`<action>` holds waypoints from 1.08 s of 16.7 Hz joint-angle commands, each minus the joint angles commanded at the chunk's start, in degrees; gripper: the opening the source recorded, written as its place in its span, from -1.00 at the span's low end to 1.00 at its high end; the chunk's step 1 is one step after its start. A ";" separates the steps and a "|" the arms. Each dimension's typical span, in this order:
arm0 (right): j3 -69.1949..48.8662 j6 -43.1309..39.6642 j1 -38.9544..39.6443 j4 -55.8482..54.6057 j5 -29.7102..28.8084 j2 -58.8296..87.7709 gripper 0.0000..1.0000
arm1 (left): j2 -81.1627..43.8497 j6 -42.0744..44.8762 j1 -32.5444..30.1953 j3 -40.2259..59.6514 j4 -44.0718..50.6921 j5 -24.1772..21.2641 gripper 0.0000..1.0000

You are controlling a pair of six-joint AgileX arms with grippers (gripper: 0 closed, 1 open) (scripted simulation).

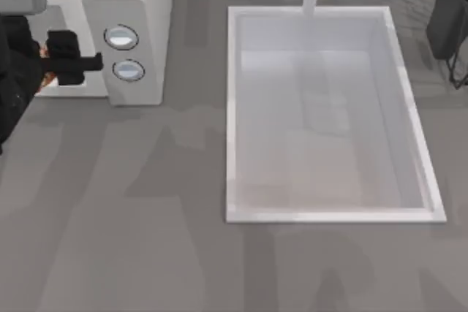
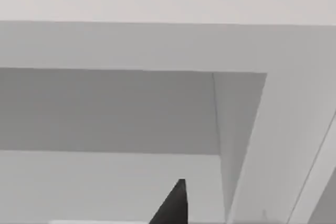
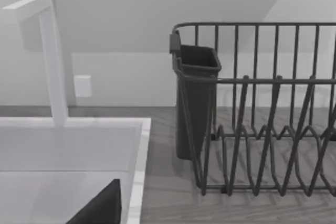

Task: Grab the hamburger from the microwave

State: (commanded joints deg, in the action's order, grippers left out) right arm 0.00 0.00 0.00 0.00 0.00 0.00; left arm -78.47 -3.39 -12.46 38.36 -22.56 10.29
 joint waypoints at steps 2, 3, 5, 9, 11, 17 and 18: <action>0.00 0.00 0.00 0.00 0.00 0.00 1.00 | 6.09 -0.52 -1.69 -5.69 1.74 1.61 -1.00; 0.00 0.00 0.00 0.00 0.00 0.00 1.00 | 8.23 -0.72 -2.34 -7.81 2.42 2.22 -1.00; 0.00 0.00 0.00 0.00 0.00 0.00 1.00 | 10.57 -0.94 -3.09 -10.14 3.21 2.94 -1.00; 0.00 0.00 0.00 0.00 0.00 0.00 1.00 | 10.85 -0.97 -3.18 -10.41 3.31 3.02 -1.00; 0.00 0.00 0.00 0.00 0.00 0.00 1.00 | 10.12 -0.84 -2.73 -10.40 3.07 2.97 -1.00; 0.00 0.00 0.00 0.00 0.00 0.00 1.00 | -2.07 -0.90 -3.15 -13.25 -10.22 3.09 -1.00; 0.00 0.00 0.00 0.00 0.00 0.00 1.00 | -5.42 -0.90 -3.23 -14.10 -14.55 3.09 -1.00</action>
State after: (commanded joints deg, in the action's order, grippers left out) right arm 0.00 0.00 0.00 0.00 0.00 0.00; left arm -83.89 -4.29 -15.70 24.25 -37.11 13.38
